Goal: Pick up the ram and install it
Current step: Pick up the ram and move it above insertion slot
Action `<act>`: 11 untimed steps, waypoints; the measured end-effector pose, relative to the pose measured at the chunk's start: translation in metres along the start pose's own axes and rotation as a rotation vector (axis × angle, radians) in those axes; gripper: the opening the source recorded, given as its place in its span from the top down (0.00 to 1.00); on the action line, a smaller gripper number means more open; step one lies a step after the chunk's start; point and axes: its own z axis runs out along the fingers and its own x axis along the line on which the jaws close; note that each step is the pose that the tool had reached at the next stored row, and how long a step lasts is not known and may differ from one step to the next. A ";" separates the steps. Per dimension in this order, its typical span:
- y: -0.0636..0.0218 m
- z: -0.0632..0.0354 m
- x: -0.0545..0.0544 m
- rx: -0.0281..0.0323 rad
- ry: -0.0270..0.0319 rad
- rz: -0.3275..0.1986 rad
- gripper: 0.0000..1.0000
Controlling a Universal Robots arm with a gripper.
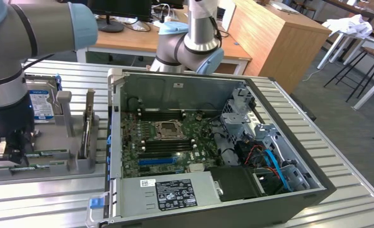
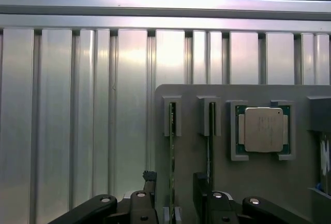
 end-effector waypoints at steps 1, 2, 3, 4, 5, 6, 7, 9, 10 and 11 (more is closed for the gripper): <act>-0.0001 0.0012 0.000 0.0000 0.0000 0.000 0.59; -0.0001 0.0023 0.000 0.0000 0.0000 0.000 0.59; -0.0001 0.0033 0.000 0.0000 0.0000 0.000 0.59; -0.0002 0.0043 0.000 0.0000 0.0000 0.000 0.59; -0.0002 0.0053 0.000 0.0000 0.0000 0.000 0.59; -0.0003 0.0063 0.000 0.0000 0.0000 0.000 0.59; -0.0003 0.0074 0.000 0.0000 0.0000 0.000 0.59; -0.0004 0.0092 0.000 0.0000 0.0000 0.000 0.59; -0.0004 0.0101 0.000 0.0000 0.0000 0.000 0.59; -0.0005 0.0110 0.000 0.0000 0.0000 0.000 0.59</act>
